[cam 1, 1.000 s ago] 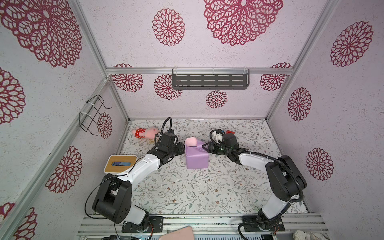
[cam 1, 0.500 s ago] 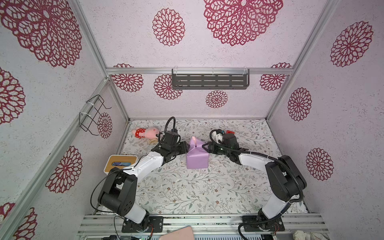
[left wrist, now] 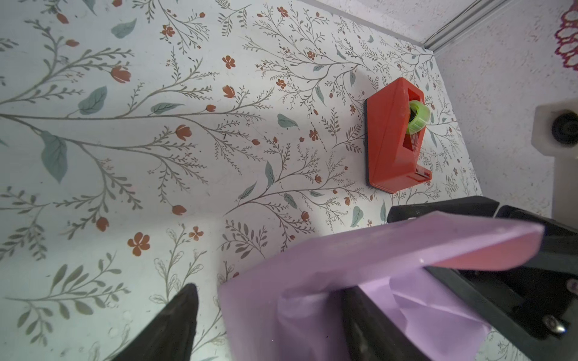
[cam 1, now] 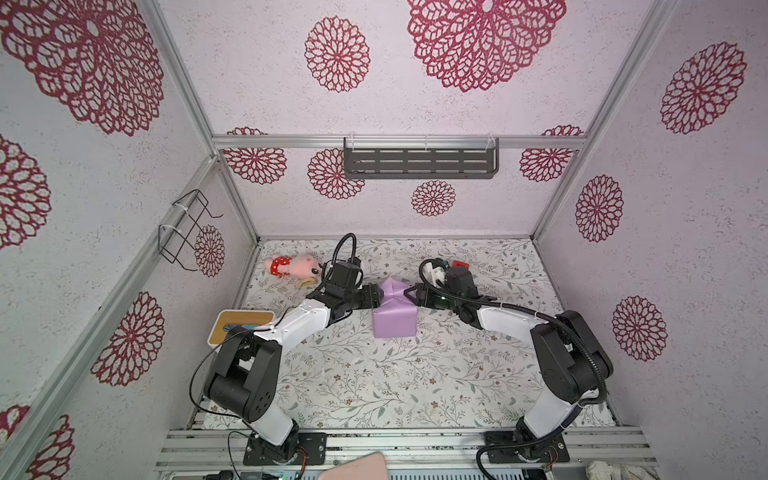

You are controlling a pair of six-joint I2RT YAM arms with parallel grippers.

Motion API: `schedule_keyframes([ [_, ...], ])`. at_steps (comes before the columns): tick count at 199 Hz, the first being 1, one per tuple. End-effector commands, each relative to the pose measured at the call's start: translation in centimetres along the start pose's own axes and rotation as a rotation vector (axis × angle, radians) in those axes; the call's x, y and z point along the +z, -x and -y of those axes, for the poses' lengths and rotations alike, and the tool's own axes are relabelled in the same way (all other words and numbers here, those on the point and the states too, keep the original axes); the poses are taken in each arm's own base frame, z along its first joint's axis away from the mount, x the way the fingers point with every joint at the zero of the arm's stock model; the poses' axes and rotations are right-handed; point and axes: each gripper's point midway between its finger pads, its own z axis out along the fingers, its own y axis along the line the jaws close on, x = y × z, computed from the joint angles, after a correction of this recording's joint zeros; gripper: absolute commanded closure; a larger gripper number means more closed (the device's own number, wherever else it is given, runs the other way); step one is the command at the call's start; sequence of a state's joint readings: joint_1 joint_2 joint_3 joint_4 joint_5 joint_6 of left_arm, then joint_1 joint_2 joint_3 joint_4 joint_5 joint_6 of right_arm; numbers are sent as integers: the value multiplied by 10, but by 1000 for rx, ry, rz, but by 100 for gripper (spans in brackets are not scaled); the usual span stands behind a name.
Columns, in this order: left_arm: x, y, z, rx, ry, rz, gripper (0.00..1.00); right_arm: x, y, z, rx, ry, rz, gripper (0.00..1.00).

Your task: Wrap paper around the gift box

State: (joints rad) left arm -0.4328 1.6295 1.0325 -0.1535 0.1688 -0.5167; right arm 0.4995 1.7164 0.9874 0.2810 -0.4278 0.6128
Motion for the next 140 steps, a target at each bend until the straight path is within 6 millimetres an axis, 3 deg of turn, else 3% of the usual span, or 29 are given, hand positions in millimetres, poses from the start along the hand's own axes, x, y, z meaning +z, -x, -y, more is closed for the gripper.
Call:
schedule_keyframes([
  [1,8,-9,-13,44,49,-41,24,-4,-3,-12,-49,18,-31,36],
  [40,8,-13,-15,61,49,-32,22,-13,14,-23,-85,25,19,18],
  [93,6,-11,-12,80,34,-19,15,-2,13,-32,-62,72,9,1],
  [140,6,-11,-12,75,32,-17,15,13,6,-28,-50,44,-34,1],
])
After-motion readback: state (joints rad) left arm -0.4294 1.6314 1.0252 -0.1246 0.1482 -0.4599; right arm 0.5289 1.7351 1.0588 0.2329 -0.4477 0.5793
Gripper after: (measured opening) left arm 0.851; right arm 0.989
